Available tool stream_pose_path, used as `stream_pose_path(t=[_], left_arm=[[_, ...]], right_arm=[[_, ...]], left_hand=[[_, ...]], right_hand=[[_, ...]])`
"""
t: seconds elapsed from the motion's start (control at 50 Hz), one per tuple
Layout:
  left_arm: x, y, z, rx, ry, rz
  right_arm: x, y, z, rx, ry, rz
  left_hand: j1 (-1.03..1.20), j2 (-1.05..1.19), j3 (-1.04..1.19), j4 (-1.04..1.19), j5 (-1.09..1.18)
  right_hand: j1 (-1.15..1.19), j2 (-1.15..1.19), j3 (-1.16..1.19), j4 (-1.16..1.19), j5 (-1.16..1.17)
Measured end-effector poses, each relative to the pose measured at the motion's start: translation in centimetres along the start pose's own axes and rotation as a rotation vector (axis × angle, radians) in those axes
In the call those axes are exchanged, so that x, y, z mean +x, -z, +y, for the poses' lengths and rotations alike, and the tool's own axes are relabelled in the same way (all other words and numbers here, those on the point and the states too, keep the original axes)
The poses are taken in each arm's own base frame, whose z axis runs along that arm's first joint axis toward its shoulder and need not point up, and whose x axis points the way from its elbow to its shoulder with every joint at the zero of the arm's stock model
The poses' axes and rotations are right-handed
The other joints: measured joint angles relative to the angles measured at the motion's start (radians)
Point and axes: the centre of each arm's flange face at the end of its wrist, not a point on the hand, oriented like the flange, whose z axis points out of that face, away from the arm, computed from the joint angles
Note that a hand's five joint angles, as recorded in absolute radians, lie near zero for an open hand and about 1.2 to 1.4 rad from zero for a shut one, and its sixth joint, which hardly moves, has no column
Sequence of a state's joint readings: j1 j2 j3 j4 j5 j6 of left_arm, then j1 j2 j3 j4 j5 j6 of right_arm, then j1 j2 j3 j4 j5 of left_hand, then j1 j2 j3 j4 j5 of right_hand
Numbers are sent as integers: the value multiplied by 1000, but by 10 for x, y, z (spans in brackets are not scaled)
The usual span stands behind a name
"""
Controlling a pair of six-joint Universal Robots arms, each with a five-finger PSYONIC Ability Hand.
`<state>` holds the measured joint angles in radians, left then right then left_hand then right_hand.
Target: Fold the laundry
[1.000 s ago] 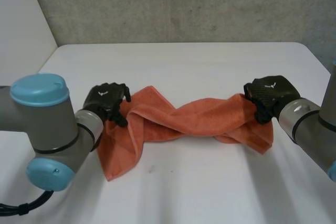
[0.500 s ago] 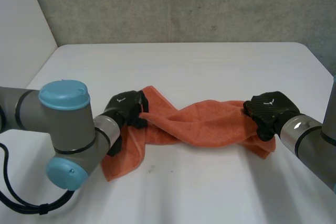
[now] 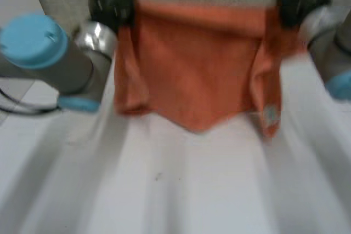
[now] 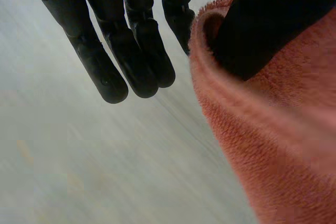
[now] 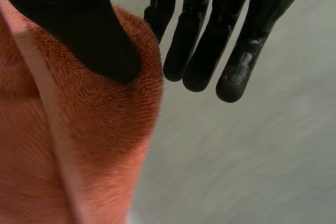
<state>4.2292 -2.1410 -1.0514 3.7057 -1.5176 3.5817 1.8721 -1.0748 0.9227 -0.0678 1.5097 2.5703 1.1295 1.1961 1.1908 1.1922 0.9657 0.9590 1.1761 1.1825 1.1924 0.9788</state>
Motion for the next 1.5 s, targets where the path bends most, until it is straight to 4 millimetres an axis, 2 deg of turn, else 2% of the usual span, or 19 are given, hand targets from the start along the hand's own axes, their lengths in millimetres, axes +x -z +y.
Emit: stream_pose_path(t=[0.02, 0.08, 0.14, 0.22, 0.32, 0.36, 0.5, 0.54, 0.66, 0.68, 0.72, 0.76, 0.78, 0.82, 1.02, 1.24, 1.44, 1.48, 1.5], left_arm=[[-12, -10, -19, 92, -31, -33], [-30, -19, -45, 203, -63, -75], [-40, -18, -53, 229, -68, -84], [-43, -8, -44, 191, -60, -69], [-30, 29, 1, 0, -34, 1], [-18, 53, 27, -118, -19, 50], [21, 119, 90, -405, 26, 203], [31, 134, 104, -470, 39, 241], [46, 165, 125, -614, 67, 310], [46, 165, 125, -614, 67, 310], [47, 171, 126, -658, 74, 324], [46, 175, 124, -683, 78, 330], [45, 175, 123, -689, 79, 331], [44, 177, 121, -702, 81, 334], [41, 181, 125, -729, 66, 303], [29, 175, 141, -729, 8, 168], [24, 175, 151, -742, -1, 148], [23, 174, 152, -742, -1, 146], [23, 173, 152, -741, 0, 145]], right_arm=[[15, -10, -23, 129, -33, 82], [39, -15, -59, 319, -79, 186], [47, -10, -72, 387, -98, 217], [43, -1, -66, 363, -106, 197], [13, 21, -20, 142, -114, 73], [-5, 36, 7, -3, -123, -9], [-49, 70, 67, -299, -144, -180], [-59, 77, 83, -361, -149, -212], [-71, 87, 104, -448, -158, -246], [-71, 87, 104, -448, -158, -246], [-68, 90, 101, -458, -161, -247], [-65, 94, 97, -461, -163, -246], [-63, 95, 95, -462, -163, -246], [-61, 98, 91, -462, -164, -246], [-51, 109, 81, -456, -167, -231], [-36, 112, 88, -475, -190, -183], [-36, 112, 90, -478, -213, -177], [-37, 113, 91, -479, -214, -179], [-37, 113, 91, -480, -214, -179]], left_hand=[[0, 0, 0, 1, 0], [0, 0, 0, 3, 0], [0, 0, 0, 3, 0], [0, 0, 0, 3, 0], [0, 1, 1, 3, 0], [0, 1, 2, 4, 0], [0, 2, 2, 4, 0], [0, 2, 2, 4, 0], [-33, -47, -46, -45, -33], [-33, -47, -46, -45, -33], [-231, -278, -265, -269, -220], [-242, -290, -276, -281, -231], [-417, -467, -457, -458, -406], [-473, -522, -512, -521, -472], [-477, -549, -539, -548, -500], [-477, -550, -539, -548, -500], [-473, -545, -536, -545, -493], [-455, -526, -521, -524, -473], [-290, -382, -378, -378, -338]], right_hand=[[0, 0, 0, 0, 0], [0, 0, 0, 0, 0], [0, 0, 0, 0, 0], [0, 0, 0, 0, 0], [0, 0, 0, 0, 0], [0, 0, 0, 0, 0], [0, 0, 1, 0, 0], [0, 0, 1, 0, 0], [0, 0, 1, 0, 0], [0, 0, 1, 0, 0], [0, 0, 1, 0, 2], [0, 0, 1, 0, 4], [0, 0, 1, 0, 5], [0, 0, 1, 0, 5], [0, 0, 1, 0, 6], [0, 0, 1, 0, 6], [0, 0, 1, 0, 6], [0, 0, 1, 0, 6], [0, 0, 1, 0, 6]])
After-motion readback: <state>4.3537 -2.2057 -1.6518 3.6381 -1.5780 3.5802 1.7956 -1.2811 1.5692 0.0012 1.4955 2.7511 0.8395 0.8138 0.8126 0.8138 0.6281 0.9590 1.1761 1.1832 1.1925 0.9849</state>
